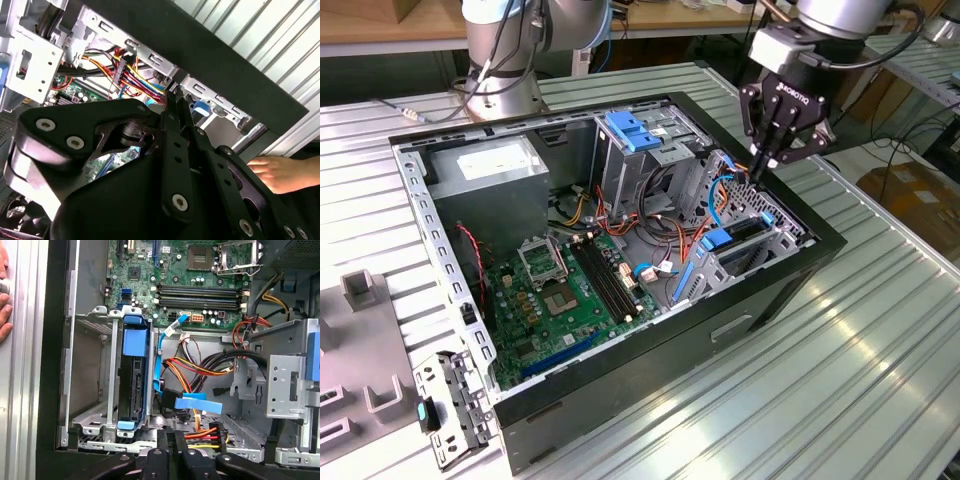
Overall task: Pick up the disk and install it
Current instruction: 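Insert the first disk wire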
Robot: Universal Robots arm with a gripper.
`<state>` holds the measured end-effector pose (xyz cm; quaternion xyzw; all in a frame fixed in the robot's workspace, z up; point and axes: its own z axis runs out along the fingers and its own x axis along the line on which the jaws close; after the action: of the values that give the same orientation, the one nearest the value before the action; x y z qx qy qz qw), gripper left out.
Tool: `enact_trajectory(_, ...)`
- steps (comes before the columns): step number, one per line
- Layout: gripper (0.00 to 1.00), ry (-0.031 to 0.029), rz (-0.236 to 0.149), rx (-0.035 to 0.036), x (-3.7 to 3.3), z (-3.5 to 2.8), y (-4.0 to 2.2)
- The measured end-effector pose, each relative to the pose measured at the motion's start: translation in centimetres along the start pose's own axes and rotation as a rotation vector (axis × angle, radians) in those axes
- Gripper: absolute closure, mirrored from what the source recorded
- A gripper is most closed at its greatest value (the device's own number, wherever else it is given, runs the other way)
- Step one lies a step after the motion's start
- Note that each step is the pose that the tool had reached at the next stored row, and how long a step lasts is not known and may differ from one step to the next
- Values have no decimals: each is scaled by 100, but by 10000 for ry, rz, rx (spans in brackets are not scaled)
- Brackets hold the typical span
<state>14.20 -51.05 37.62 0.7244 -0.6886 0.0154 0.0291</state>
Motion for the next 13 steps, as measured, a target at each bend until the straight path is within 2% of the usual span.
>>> enact_trajectory(4, 84, 1, -51, 3, 40, 13, 41)
enact_trajectory(11, 84, 1, -113, -6, 227, 54, 63)
enact_trajectory(13, 84, 0, -118, -7, 242, 62, 69)
